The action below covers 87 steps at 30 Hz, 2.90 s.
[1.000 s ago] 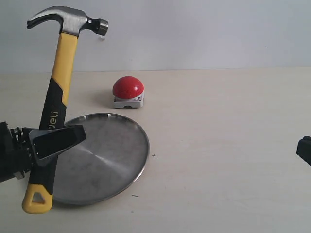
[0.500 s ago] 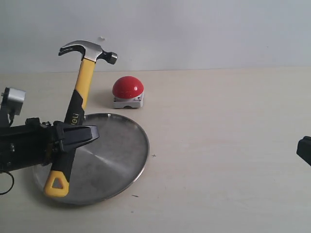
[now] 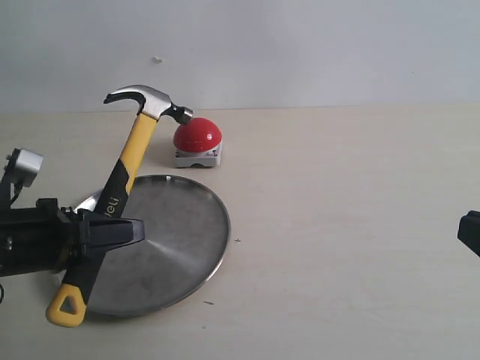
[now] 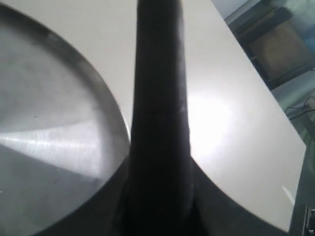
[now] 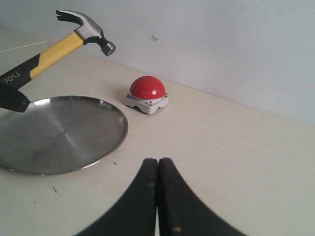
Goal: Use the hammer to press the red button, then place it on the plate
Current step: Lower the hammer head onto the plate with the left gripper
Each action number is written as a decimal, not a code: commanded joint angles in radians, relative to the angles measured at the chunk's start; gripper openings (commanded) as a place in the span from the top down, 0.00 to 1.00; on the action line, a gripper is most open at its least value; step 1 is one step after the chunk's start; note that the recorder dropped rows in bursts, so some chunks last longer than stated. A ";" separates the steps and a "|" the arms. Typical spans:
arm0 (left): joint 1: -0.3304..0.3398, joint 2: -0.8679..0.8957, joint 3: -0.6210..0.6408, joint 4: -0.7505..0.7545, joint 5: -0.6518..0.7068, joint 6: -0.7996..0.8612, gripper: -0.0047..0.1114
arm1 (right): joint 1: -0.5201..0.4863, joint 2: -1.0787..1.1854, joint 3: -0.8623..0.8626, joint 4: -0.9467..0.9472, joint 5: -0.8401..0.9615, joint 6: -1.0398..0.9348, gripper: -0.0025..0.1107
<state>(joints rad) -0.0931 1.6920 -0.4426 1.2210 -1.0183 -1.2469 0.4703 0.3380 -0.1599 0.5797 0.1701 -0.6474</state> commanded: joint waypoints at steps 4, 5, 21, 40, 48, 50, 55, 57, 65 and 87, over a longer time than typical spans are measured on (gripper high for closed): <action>0.004 -0.005 -0.067 0.054 0.118 -0.003 0.96 | -0.001 -0.004 0.004 -0.002 0.000 -0.009 0.98; 0.004 -0.005 -0.072 0.072 0.131 -0.019 0.96 | -0.001 -0.004 0.004 -0.002 0.000 -0.009 0.98; 0.001 0.028 -0.105 0.121 0.184 0.016 0.96 | -0.001 -0.004 0.004 -0.002 0.000 -0.009 0.98; 0.001 0.121 -0.173 0.235 0.179 -0.122 0.96 | -0.001 -0.004 0.004 -0.002 0.000 -0.009 0.98; 0.001 0.129 -0.173 0.212 0.268 -0.148 0.96 | -0.001 -0.004 0.004 -0.002 0.000 -0.009 0.98; 0.001 0.140 -0.173 0.212 0.263 -0.148 0.96 | -0.001 -0.004 0.004 -0.002 0.000 -0.009 0.98; 0.001 0.175 -0.178 0.198 0.254 -0.146 0.96 | -0.001 -0.004 0.004 -0.002 0.000 -0.009 0.98; 0.001 0.190 -0.190 0.205 0.250 -0.146 0.96 | -0.001 -0.004 0.004 -0.002 0.000 -0.009 0.98; 0.001 0.222 -0.209 0.202 0.212 -0.148 0.96 | -0.001 -0.004 0.004 -0.002 0.000 -0.009 0.98; 0.001 0.222 -0.223 0.189 0.289 -0.217 0.96 | -0.001 -0.004 0.004 -0.002 0.000 -0.009 0.98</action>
<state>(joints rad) -0.0910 1.9211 -0.6546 1.4352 -0.6890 -1.4653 0.4703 0.3380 -0.1599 0.5797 0.1724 -0.6474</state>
